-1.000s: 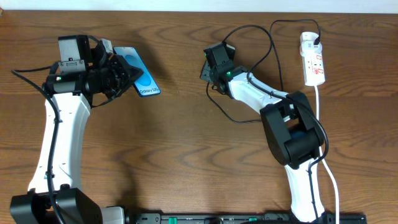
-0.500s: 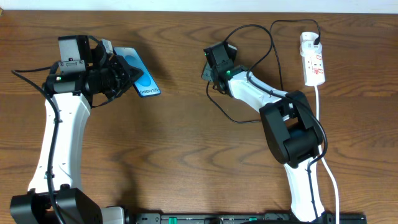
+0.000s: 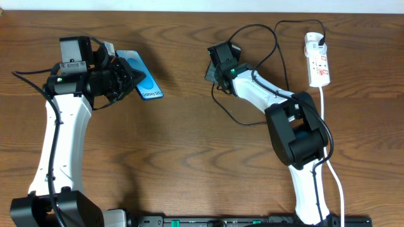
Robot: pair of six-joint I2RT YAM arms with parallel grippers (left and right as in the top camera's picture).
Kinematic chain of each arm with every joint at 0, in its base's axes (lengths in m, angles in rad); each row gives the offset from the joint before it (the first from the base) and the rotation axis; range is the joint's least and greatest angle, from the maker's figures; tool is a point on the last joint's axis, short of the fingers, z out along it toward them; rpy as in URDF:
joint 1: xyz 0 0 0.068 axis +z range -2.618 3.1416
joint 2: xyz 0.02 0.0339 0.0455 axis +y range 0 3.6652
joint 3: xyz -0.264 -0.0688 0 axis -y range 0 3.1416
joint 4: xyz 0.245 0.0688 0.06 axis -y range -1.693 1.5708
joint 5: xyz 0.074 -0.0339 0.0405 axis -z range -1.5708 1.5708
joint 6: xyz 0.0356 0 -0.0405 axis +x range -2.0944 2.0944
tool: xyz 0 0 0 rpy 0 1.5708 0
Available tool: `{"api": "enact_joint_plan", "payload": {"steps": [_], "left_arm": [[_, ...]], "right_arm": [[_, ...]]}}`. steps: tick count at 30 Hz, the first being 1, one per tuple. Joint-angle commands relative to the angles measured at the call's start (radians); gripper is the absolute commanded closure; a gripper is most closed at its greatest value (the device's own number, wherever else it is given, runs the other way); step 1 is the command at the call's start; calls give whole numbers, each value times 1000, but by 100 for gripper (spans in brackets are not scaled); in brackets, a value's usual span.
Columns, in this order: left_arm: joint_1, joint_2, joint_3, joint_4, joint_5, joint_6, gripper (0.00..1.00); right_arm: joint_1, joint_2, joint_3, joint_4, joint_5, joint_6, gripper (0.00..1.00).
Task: Plug charger to phone and switch on socket
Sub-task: 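Close the right gripper on the USB-C plug, then lift the plug with the right gripper and carry it toward the phone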
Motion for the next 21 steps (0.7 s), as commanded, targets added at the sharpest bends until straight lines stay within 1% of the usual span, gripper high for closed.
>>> {"api": "enact_joint_plan", "payload": {"steps": [1, 7, 11, 14, 17, 18, 19, 20, 21], "left_arm": [[0, -11, 31, 2, 24, -2, 93], [0, -11, 31, -1, 24, -5, 93], [0, -11, 31, -1, 24, -5, 93], [0, -11, 31, -1, 24, -5, 93], [0, -11, 31, -1, 24, -5, 93], [0, -11, 31, -1, 24, -5, 93], [0, -11, 31, -1, 24, -5, 93], [0, -11, 31, -1, 24, -5, 93], [0, -11, 31, -2, 24, -5, 93]], "right_arm": [[-8, 23, -55, -98, -47, -42, 99], [-18, -45, -55, -264, -27, -172, 99], [-18, -46, -56, -410, -29, -252, 99], [-3, -46, -60, -507, -32, -343, 99], [17, -46, -60, -552, -33, -394, 99], [23, -46, -60, -560, -33, -397, 93], [28, -46, -60, -568, -33, -397, 82], [31, -46, -60, -575, -33, -396, 75], [34, -46, -60, -583, -37, -396, 72]]}}
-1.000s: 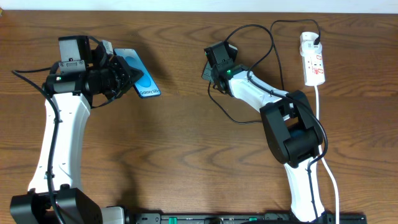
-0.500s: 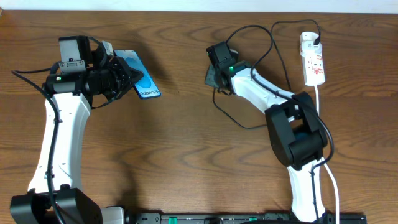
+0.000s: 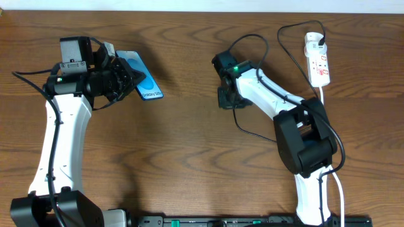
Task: Plug charger to phone and switch on socket
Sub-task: 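Lift the plug with the right gripper and carry it toward the phone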
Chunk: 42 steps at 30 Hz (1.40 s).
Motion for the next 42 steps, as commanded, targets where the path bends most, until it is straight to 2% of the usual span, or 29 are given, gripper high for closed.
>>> {"api": "enact_joint_plan", "payload": {"steps": [1, 4, 11, 14, 19, 25, 29, 35, 39, 42], "left_arm": [[0, -11, 31, 1, 24, -2, 93], [0, -11, 31, -7, 24, -2, 93], [0, -11, 31, -16, 24, -1, 93], [0, -11, 31, -19, 24, -2, 93], [0, -11, 31, -30, 24, -2, 93], [0, -11, 31, -33, 24, -1, 93], [0, -11, 31, -33, 24, -2, 93], [0, -11, 31, -41, 24, -2, 93], [0, -11, 31, -43, 24, -2, 93], [0, -11, 31, -43, 24, -2, 93]], "right_arm": [[20, 51, -41, -30, -23, -48, 69], [18, 52, -42, -41, -28, -48, 67], [14, 60, -58, -27, -55, -48, 70], [3, 76, -61, -3, -92, -48, 74], [-28, 135, -62, 2, -198, -48, 90], [-74, 172, -65, 2, -304, -49, 92], [-83, 172, -69, 18, -332, -49, 99], [-82, 172, -89, 38, -366, -59, 99], [-87, 163, -86, 46, -419, -125, 99], [-103, 131, -84, 45, -533, -204, 99]]}}
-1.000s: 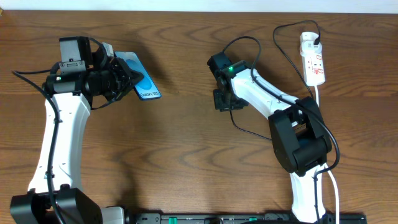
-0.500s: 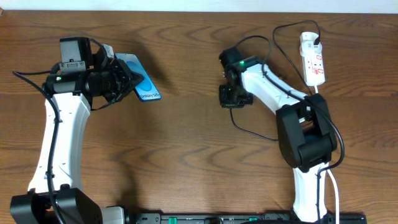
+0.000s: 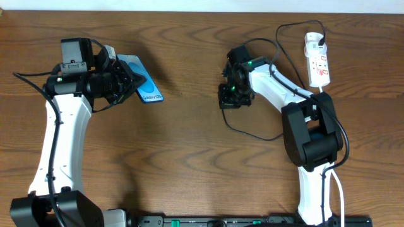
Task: Plug charger to phone and switch on socket
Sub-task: 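Lift the plug with the right gripper and carry it toward the phone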
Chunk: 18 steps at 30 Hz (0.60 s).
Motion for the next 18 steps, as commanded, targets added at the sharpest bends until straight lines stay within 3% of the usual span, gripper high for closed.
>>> {"api": "enact_joint_plan", "payload": {"steps": [1, 11, 18], "left_arm": [[0, -11, 31, -1, 25, -2, 93], [0, -11, 31, 34, 130, 3, 93], [0, -11, 31, 132, 418, 83, 93]], "right_arm": [[-5, 82, -72, -18, -87, -125, 99], [-66, -140, -72, -169, -183, -239, 99], [-76, -290, -72, -307, -348, -377, 99]]}}
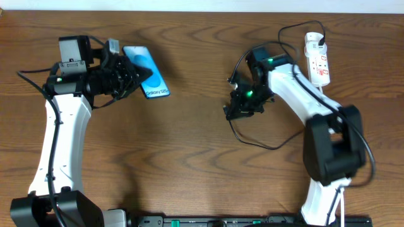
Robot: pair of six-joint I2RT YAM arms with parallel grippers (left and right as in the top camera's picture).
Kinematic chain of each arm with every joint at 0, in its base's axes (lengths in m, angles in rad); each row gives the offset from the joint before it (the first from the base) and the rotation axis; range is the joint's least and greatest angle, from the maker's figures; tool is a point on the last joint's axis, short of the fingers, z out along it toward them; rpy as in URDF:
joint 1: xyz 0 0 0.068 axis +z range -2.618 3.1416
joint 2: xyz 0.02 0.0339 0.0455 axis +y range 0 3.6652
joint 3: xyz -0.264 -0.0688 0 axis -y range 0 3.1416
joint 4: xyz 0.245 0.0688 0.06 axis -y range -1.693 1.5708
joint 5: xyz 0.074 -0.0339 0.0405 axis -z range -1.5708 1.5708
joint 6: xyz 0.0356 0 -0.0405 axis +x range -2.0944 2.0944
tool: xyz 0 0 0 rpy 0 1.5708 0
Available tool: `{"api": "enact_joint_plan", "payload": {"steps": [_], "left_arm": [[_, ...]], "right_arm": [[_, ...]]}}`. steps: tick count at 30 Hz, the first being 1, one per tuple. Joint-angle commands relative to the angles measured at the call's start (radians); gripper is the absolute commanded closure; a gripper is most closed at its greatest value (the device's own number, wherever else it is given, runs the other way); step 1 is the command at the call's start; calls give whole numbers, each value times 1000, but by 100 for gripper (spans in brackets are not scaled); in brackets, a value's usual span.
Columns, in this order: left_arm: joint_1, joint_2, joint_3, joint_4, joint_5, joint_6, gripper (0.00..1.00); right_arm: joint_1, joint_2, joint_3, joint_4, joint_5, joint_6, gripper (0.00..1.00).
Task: Plug charger to phone and switch on socket
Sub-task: 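Lift the plug with the right gripper and carry it toward the phone, then align the USB-C plug with the phone's bottom port, right gripper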
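Note:
In the overhead view, the phone [153,77] shows a blue screen and lies slanted at the back left. My left gripper [134,74] is shut on its left edge. The black charger cable [259,142] runs from the white power strip [317,63] at the back right and loops across the table's middle. My right gripper [236,111] points down at centre right and looks shut on the cable near its free end. The plug tip itself is too small to make out. The strip's switch state cannot be read.
The white lead of the power strip [323,104] runs down the right side toward the front edge. The right arm's links [328,151] stand over the right part of the wooden table [189,164]. Bare wood separates the phone from the right gripper.
My right gripper has shifted right and a little toward the front, and the cable loop moved with it. The phone in the left gripper sits slightly farther right and back.
My right gripper was first at the cable loop behind the table's centre. Then it sat lower, near the centre, with the cable trailing from it. It stayed there while the arm swung right, and is now farther right. The left gripper kept the phone throughout.

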Motion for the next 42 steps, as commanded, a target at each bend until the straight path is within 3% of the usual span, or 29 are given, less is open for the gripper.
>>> {"api": "enact_joint_plan", "payload": {"steps": [1, 7, 15, 26, 34, 42], "left_arm": [[0, -11, 31, 38, 234, 72, 93], [0, -11, 31, 92, 419, 142, 93], [0, -11, 31, 222, 641, 135, 93], [0, -11, 31, 222, 677, 77, 93], [0, -11, 31, 222, 589, 14, 93], [-11, -11, 31, 222, 462, 2, 93]], "right_arm": [[-3, -80, 4, -44, -140, -118, 99], [-3, -176, 4, -177, -279, -276, 99], [1, -215, -1, -323, -442, -536, 99], [13, -215, -33, -367, -542, -713, 99], [88, -215, -33, -333, -569, -655, 99], [173, -215, -33, -114, -525, -344, 99]]}}
